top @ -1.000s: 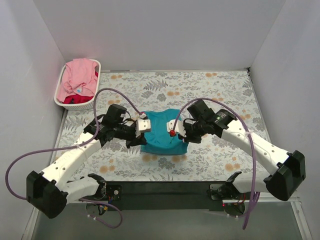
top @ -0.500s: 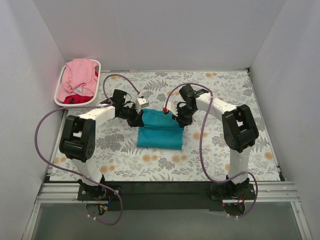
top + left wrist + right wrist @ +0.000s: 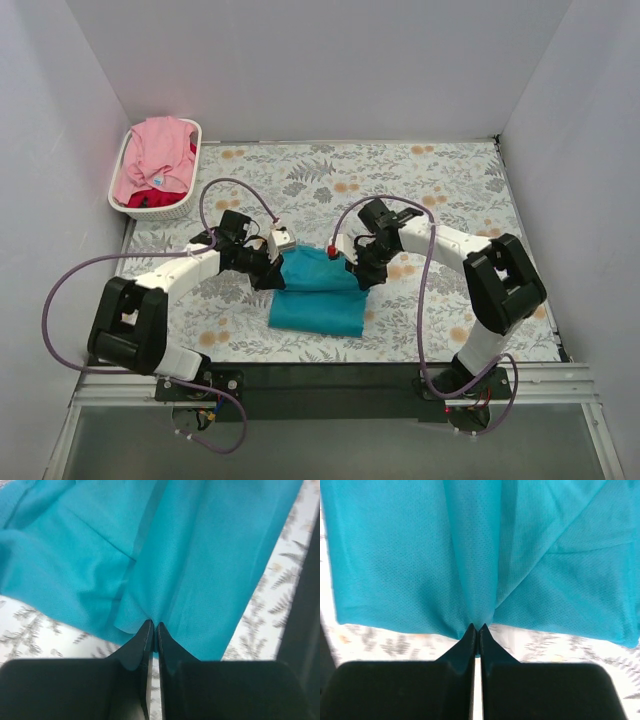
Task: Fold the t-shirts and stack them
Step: Fold the tshirt
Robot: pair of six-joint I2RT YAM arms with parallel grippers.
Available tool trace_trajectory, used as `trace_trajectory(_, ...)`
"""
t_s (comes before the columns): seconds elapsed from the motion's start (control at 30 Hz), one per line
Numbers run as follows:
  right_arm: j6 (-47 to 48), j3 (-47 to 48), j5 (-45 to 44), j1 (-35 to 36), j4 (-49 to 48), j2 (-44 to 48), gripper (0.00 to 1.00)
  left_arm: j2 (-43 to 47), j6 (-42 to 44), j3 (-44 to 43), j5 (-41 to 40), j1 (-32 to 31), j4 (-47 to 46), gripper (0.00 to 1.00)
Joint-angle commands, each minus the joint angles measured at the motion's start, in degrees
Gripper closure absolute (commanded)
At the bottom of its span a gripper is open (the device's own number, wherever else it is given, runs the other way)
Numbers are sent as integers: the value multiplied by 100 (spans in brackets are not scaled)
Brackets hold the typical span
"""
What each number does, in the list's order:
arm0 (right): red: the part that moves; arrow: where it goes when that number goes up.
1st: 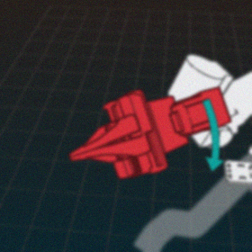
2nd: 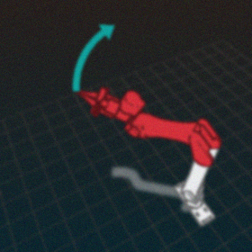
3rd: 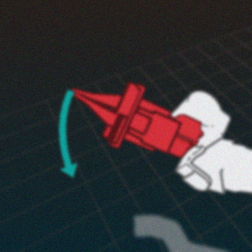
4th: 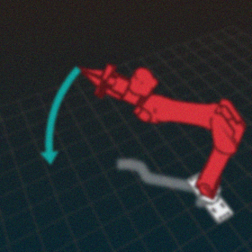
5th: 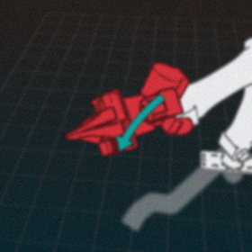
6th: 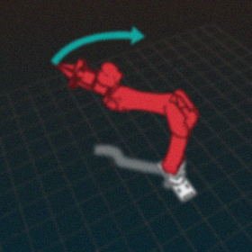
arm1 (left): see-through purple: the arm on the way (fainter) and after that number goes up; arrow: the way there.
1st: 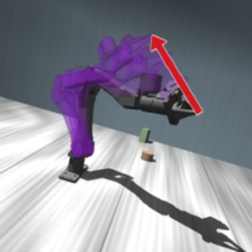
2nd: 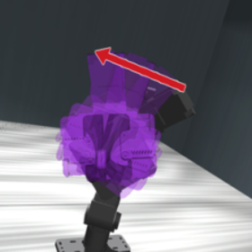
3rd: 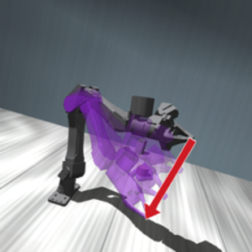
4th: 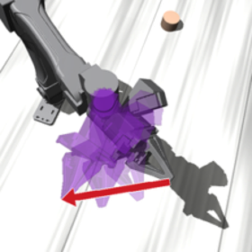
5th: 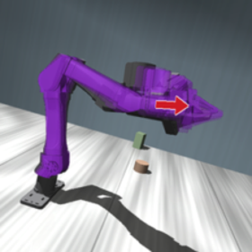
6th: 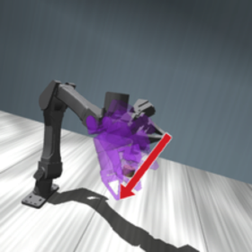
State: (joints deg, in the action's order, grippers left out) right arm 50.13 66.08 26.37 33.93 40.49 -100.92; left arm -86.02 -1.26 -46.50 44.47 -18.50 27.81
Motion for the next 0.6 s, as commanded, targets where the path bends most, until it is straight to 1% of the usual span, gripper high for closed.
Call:
trace_trajectory(0.0, -573, -289, 342, 192, 100, 661, 99, 805, 99, 255, 229, -127, 619, 100)
trace_trajectory(0.03, -670, -307, 386, 193, 126, 749, 99, 910, 108, 290, 255, -162, 785, 98)
trace_trajectory(0.07, -758, -272, 456, 184, 143, 863, 83, 1103, 38, 360, 255, -215, 804, 92)
trace_trajectory(0.1, -855, -219, 492, 193, 196, 907, 71, 1174, -23, 361, 238, -224, 787, 84)
trace_trajectory(0.13, -899, -158, 518, 175, 266, 986, 59, 1236, -50, 344, 212, -215, 778, 69)
trace_trajectory(0.17, -961, -70, 666, 88, 275, 1013, 45, 1289, -68, 239, 185, -207, 787, 66)
trace_trajectory(0.23, -1240, 316, 851, -61, 284, 979, 44, 1272, 11, 19, 307, -180, 970, 61)
trace_trajectory(0.27, -1364, 483, 1078, -149, 293, 822, 44, 1228, 90, -77, 421, -180, 1015, 59)
trace_trajectory(0.3, -1479, 867, 1211, -324, 310, 707, 46, 1210, 91, -244, 588, -180, 1007, 50)
trace_trajectory(0.33, -1741, 1045, 1334, -395, 310, 584, 48, 1201, 47, -289, 650, -189, 833, 49)
trace_trajectory(0.37, -1891, 1221, 1544, -483, 302, 287, 54, 1175, -32, -333, 668, -224, 657, 48)
trace_trajectory(0.43, -2155, 1677, 1783, -502, 302, -22, 60, 1123, -129, -403, 555, -303, 123, 48)
trace_trajectory(0.47, -2426, 1801, 2036, -493, 267, -320, 65, 1044, -181, -404, 458, -434, -90, 49)
trace_trajectory(0.53, -2683, 2108, 2319, -493, 231, -646, 69, 912, -226, -430, 247, -575, -546, 51)
trace_trajectory(0.57, -2806, 2180, 2511, -484, 205, -952, 70, 746, -217, -447, 160, -741, -653, 52)
